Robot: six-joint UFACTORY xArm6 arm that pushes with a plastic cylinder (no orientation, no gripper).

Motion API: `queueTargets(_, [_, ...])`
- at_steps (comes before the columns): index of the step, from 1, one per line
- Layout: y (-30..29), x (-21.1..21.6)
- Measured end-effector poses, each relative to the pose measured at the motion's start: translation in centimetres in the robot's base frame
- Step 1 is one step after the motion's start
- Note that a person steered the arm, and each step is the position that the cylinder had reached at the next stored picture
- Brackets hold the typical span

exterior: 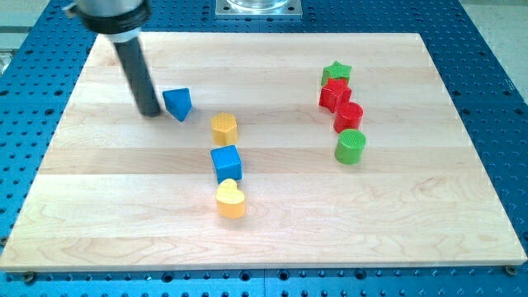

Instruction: Add the triangle in a right side row of the blocks

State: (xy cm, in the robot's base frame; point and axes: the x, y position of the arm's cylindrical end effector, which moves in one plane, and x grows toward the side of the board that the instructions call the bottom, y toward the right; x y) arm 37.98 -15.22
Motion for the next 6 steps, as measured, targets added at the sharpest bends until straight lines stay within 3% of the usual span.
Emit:
queueTargets(1, [3.9,-0.1])
queueTargets(3, [1.9,-4.6])
queueTargets(5, [2.5,-1.2])
queueTargets(6, [6.5,0.0])
